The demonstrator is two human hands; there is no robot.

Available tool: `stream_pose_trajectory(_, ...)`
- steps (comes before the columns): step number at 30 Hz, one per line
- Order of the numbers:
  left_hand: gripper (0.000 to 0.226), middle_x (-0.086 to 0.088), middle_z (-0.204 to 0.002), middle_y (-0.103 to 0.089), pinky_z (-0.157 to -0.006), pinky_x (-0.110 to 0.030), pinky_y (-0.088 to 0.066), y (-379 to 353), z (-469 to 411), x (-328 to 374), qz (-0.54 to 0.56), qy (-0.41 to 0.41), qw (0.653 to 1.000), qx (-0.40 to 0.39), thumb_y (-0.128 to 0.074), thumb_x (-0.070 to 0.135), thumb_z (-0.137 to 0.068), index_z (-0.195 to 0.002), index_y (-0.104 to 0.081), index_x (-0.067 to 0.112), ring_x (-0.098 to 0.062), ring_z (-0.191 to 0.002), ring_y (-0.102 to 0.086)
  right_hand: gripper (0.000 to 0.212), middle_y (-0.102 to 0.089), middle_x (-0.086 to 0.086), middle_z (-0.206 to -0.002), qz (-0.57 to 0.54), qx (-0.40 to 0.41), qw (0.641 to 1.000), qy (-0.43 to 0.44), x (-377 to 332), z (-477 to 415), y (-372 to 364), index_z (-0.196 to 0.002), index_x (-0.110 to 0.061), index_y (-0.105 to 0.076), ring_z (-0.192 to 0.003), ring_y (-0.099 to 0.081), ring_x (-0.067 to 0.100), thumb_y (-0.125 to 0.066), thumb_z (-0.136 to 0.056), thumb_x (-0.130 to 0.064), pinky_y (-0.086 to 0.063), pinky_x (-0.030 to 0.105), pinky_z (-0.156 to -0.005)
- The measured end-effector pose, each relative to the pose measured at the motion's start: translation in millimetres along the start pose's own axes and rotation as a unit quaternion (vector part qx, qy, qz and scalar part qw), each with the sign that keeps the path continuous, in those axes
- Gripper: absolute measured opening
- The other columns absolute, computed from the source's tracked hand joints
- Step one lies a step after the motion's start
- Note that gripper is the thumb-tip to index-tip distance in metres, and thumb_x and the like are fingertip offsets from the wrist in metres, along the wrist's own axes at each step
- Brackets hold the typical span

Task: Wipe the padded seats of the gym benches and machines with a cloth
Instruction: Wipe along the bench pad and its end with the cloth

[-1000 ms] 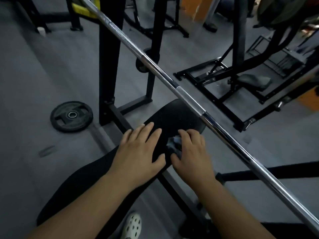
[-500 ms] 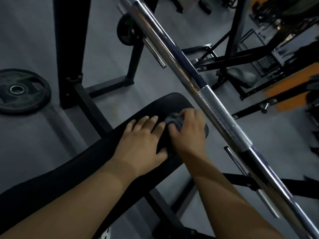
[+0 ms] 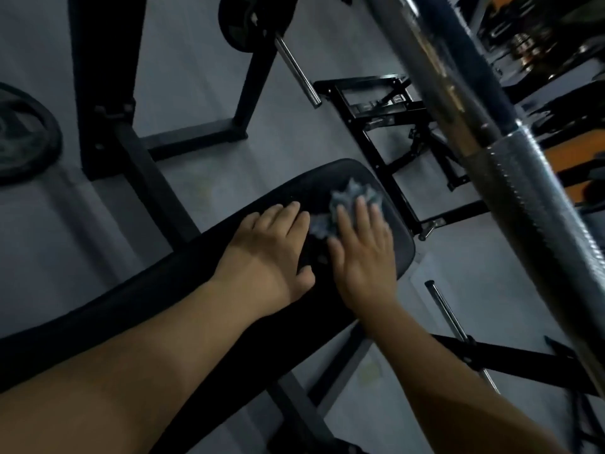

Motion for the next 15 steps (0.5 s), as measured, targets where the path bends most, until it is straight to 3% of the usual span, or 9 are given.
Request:
stream_pose_trajectory(3,0.085,-0.009,-0.166,-0.008,-0.121,-0.043,-0.019,-11,-4,-9,0.005,0.008,1.000,0.015,-0.040,0.053,-0.088,-0.158,-0.011,0.013,-0.026,-0.151,-0.013,0.060,-0.013,0.007,-0.167,-0.010,0.043,0.996,-0.076,-16,-50,-1,-0.157,-0.029,-0.028,-0.154,-0.005,0.031,-0.019,-0.103,-0.054,-0.011,0.052,-0.122)
stream_pose_trajectory(6,0.089,-0.016,-0.161,-0.025,-0.114,-0.048,-0.031,-19,-8,-16,0.015,0.012,0.999,0.042,-0.034,0.052,-0.075,-0.152,-0.032,0.008,-0.031,-0.146,-0.029,0.057,-0.013,0.005,-0.167,0.014,0.044,0.999,-0.005,-37,-28,-14,-0.158,-0.031,-0.026,-0.154,-0.003,0.029,-0.023,-0.104,-0.051,-0.007,0.049,-0.124)
stream_pose_trajectory(8,0.091,-0.015,-0.165,-0.011,-0.118,-0.048,-0.024,-27,-9,-15,-0.005,0.018,1.000,0.022,-0.029,0.056,-0.077,-0.157,-0.021,0.013,-0.030,-0.151,-0.015,0.056,-0.013,0.004,-0.167,0.031,0.024,0.999,0.037,-21,24,-18,-0.158,-0.030,-0.026,-0.155,-0.002,0.027,-0.028,-0.105,-0.049,-0.008,0.047,-0.124)
stream_pose_trajectory(11,0.090,-0.011,-0.165,0.014,-0.122,-0.048,-0.010,-34,-8,-11,-0.030,0.028,0.999,0.005,-0.026,0.063,-0.083,-0.158,0.000,0.019,-0.029,-0.152,0.007,0.057,-0.016,0.004,-0.166,0.030,0.030,0.999,-0.015,24,44,-13,-0.157,-0.028,-0.026,-0.154,-0.007,0.027,-0.029,-0.103,-0.046,-0.013,0.048,-0.123)
stream_pose_trajectory(15,0.096,-0.012,-0.166,0.008,-0.121,-0.049,-0.012,-38,-9,-12,-0.044,0.030,0.999,0.007,-0.028,0.068,-0.078,-0.158,-0.005,0.019,-0.029,-0.152,0.003,0.060,-0.013,0.007,-0.167,0.000,0.062,0.988,-0.144,9,-10,-10,-0.157,-0.027,-0.026,-0.154,-0.005,0.030,-0.025,-0.100,-0.047,-0.008,0.051,-0.124)
Point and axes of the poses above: each hand's wrist, its own z-axis away from the middle knuckle, its own y-axis out of the back of the hand, x = y × z, the point moved 1 cm from there along -z, towards the middle knuckle
